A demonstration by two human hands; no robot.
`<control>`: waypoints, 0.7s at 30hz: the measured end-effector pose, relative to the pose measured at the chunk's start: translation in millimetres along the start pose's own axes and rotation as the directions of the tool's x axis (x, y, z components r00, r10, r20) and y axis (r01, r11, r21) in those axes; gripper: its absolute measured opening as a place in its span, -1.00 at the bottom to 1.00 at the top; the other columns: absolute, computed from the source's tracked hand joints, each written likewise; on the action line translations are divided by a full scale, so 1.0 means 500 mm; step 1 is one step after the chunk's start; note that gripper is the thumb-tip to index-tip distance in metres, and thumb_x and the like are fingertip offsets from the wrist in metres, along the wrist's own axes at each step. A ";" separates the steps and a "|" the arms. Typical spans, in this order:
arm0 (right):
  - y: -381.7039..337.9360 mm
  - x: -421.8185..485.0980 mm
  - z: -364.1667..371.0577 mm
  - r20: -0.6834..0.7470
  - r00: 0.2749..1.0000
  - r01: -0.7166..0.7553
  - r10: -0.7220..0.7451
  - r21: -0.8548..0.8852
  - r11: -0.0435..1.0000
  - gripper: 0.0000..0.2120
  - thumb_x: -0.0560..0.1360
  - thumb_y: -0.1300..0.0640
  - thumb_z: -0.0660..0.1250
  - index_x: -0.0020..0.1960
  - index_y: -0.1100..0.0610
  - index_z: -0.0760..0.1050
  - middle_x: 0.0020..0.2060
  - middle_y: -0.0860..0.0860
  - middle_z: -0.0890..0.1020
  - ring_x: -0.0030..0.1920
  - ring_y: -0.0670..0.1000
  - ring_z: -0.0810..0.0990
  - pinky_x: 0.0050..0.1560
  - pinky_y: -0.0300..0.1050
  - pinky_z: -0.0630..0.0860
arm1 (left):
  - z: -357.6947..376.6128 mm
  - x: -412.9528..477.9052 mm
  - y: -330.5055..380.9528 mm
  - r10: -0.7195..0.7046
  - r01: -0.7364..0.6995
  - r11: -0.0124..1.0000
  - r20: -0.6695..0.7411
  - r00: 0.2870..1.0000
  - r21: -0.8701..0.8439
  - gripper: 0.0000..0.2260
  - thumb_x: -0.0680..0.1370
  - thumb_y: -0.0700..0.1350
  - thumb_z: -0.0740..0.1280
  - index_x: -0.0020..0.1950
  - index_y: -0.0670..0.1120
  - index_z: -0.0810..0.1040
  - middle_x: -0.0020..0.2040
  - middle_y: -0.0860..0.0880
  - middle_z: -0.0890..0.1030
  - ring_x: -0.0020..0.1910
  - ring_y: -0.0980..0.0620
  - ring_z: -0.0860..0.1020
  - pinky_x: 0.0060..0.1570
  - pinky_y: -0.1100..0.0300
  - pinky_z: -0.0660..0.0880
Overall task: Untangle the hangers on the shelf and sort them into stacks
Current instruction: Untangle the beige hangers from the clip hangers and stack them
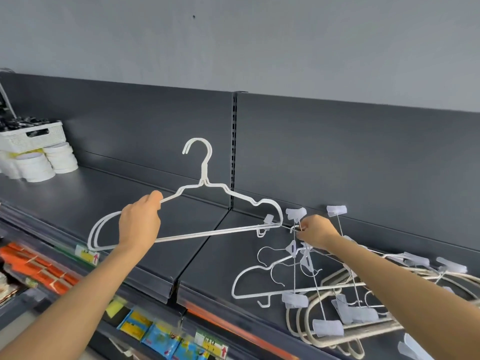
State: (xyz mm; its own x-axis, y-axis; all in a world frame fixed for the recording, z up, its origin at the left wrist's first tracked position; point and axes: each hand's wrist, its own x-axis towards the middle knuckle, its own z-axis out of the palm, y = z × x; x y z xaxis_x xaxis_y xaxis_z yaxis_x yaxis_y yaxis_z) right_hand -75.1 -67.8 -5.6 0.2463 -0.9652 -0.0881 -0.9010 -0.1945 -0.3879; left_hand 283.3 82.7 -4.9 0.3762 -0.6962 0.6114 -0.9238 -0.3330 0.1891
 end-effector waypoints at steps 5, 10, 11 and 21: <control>-0.008 0.024 -0.010 0.130 0.991 -0.016 0.017 -0.013 1.000 -0.74 0.46 0.02 0.32 -0.22 0.23 0.46 -0.36 0.05 0.46 -0.36 0.01 0.41 -0.36 -0.18 0.32 | 0.022 -0.007 -0.005 -0.037 0.037 0.999 0.015 0.999 -0.009 -0.75 0.37 -0.53 0.18 -0.15 -0.21 0.43 -0.29 -0.18 0.58 -0.46 -0.23 0.45 -0.45 0.14 0.17; -0.001 0.056 0.012 0.088 0.995 -0.050 0.050 -0.008 0.999 -0.61 0.49 -0.01 0.28 -0.41 0.16 0.30 -0.47 0.01 0.37 -0.45 -0.04 0.36 -0.48 -0.24 0.22 | 0.041 -0.012 -0.004 -0.038 0.038 0.999 0.036 0.999 0.008 -0.75 0.35 -0.55 0.21 -0.16 -0.22 0.44 -0.30 -0.18 0.59 -0.49 -0.23 0.44 -0.47 0.17 0.15; -0.001 0.061 0.019 0.078 0.995 -0.064 0.063 0.013 0.998 -0.61 0.47 0.02 0.30 -0.43 0.16 0.27 -0.50 0.01 0.35 -0.49 -0.04 0.33 -0.51 -0.25 0.20 | 0.042 -0.012 -0.001 -0.032 0.031 0.999 0.039 0.999 0.014 -0.74 0.35 -0.55 0.22 -0.17 -0.22 0.44 -0.31 -0.18 0.59 -0.50 -0.22 0.44 -0.46 0.17 0.15; 0.017 0.076 0.040 -0.008 0.998 -0.053 0.056 0.218 0.975 -0.87 0.40 0.21 0.39 -0.16 0.28 0.50 -0.38 0.08 0.53 -0.38 0.03 0.46 -0.46 -0.21 0.34 | 0.061 -0.017 0.017 -0.102 0.100 0.995 0.075 0.992 0.031 -0.77 0.40 -0.49 0.20 -0.14 -0.17 0.41 -0.29 -0.14 0.59 -0.41 -0.22 0.50 -0.48 0.17 0.20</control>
State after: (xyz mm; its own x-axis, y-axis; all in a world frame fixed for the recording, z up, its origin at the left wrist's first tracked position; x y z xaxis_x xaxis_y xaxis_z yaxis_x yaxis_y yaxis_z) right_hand -66.2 -102.6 -30.5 0.1931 -0.9758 -0.1027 -0.8131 -0.1006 -0.5734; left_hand 274.6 66.4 -32.1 0.4727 -0.7042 0.5298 -0.8789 -0.4202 0.2257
